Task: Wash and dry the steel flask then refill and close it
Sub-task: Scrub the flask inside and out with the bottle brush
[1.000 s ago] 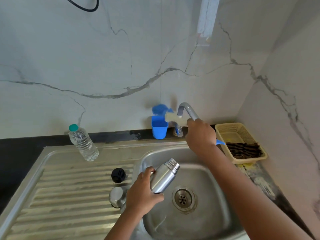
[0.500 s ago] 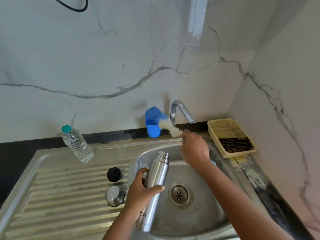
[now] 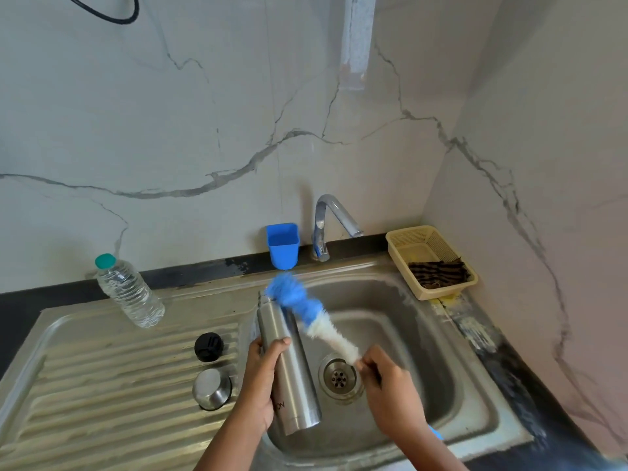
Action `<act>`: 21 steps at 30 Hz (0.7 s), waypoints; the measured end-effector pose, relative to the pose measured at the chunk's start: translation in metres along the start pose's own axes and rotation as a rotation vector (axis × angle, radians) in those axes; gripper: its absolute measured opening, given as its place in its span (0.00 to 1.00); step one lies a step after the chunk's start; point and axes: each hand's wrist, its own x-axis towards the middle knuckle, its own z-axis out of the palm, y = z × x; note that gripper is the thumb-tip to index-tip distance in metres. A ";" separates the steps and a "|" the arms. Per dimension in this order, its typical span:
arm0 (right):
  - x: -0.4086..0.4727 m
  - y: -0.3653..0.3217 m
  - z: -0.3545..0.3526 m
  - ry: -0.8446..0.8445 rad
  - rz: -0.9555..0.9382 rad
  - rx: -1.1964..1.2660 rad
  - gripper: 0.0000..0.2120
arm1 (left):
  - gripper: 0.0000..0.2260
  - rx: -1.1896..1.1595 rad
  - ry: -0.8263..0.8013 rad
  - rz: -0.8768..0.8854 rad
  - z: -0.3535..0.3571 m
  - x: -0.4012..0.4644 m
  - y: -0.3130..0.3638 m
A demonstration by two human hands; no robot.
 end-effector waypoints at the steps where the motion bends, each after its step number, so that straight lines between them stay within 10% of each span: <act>1: -0.003 0.001 0.000 -0.011 0.002 -0.038 0.14 | 0.36 0.017 -0.014 0.014 0.000 0.000 -0.001; 21: -0.019 -0.002 0.000 0.174 -0.143 -0.294 0.14 | 0.32 0.040 -0.137 0.051 0.007 -0.004 -0.008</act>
